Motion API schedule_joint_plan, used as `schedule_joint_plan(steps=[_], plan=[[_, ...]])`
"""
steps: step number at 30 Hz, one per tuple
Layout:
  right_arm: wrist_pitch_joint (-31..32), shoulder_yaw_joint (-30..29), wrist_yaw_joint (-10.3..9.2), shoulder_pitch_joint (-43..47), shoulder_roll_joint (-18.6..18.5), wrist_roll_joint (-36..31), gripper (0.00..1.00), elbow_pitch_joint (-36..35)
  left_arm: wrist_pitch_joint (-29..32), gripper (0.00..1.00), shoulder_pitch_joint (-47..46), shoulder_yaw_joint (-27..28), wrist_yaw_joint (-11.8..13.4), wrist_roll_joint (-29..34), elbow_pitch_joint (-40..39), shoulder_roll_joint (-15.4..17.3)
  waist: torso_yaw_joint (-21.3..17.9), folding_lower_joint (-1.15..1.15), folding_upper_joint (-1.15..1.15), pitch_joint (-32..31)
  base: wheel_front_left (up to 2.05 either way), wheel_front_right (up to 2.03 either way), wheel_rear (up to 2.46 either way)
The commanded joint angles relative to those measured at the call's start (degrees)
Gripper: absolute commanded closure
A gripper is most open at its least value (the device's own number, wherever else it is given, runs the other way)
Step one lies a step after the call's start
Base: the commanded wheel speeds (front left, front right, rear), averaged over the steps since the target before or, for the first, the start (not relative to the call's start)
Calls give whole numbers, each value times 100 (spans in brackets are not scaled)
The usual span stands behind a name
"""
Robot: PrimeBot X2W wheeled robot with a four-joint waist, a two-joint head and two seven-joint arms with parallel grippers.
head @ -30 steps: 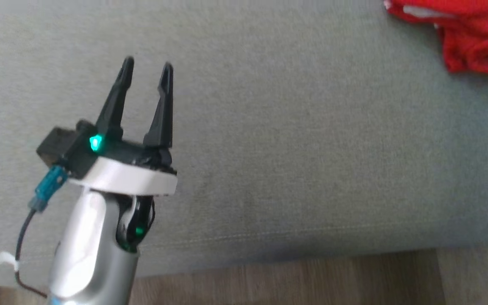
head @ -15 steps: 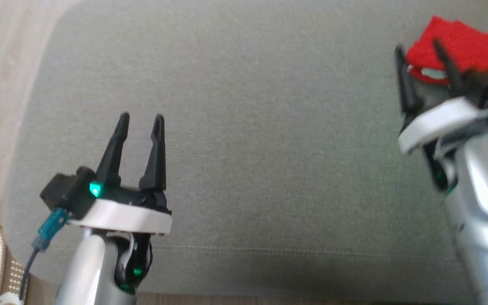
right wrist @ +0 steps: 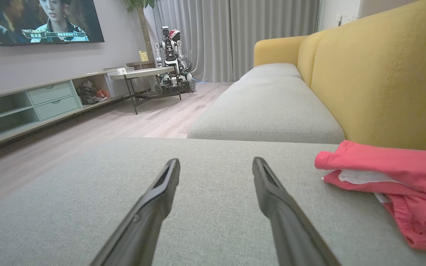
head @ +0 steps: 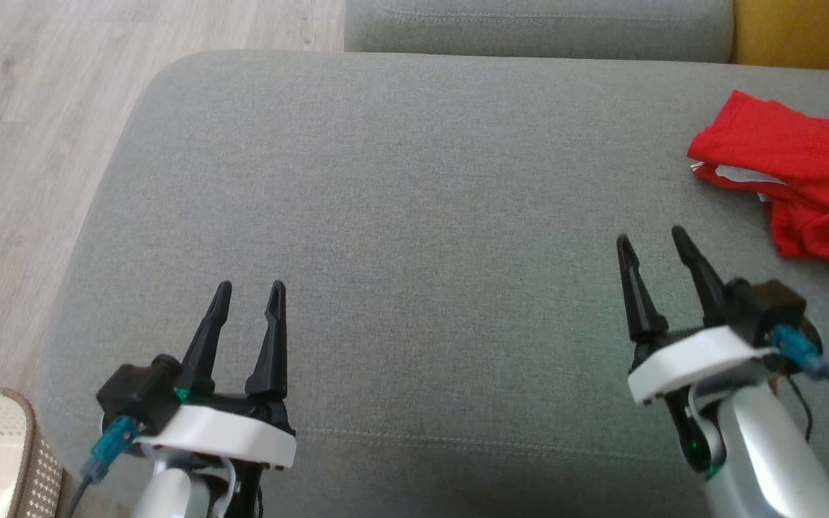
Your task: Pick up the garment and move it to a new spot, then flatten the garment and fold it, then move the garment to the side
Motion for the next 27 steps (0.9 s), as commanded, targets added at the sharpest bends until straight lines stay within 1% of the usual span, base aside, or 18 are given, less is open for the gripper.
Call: schedule_joint_plan(steps=[1, 10, 23, 27], plan=[[-55, 78, -2, -67, 62, -46, 0, -258, -28, 0, -184, 170, 27, 45, -194, 27, -3, 0, 0, -12, 0, 0, 0], [-56, -66, -2, 243, 165, -143, 0, -556, -28, 0, -145, 181, 97, 214, -305, 27, -14, 0, 0, -74, 0, 0, 0], [-56, -15, -2, 283, 176, -8, 0, -559, -28, 0, -159, 246, 131, 208, -313, 27, -33, 0, 0, -85, 0, 0, 0], [-56, -1, -2, 255, 177, 3, 0, -559, -28, 0, -166, 304, 213, 193, -358, 27, -43, 0, 0, -79, 0, 0, 0]])
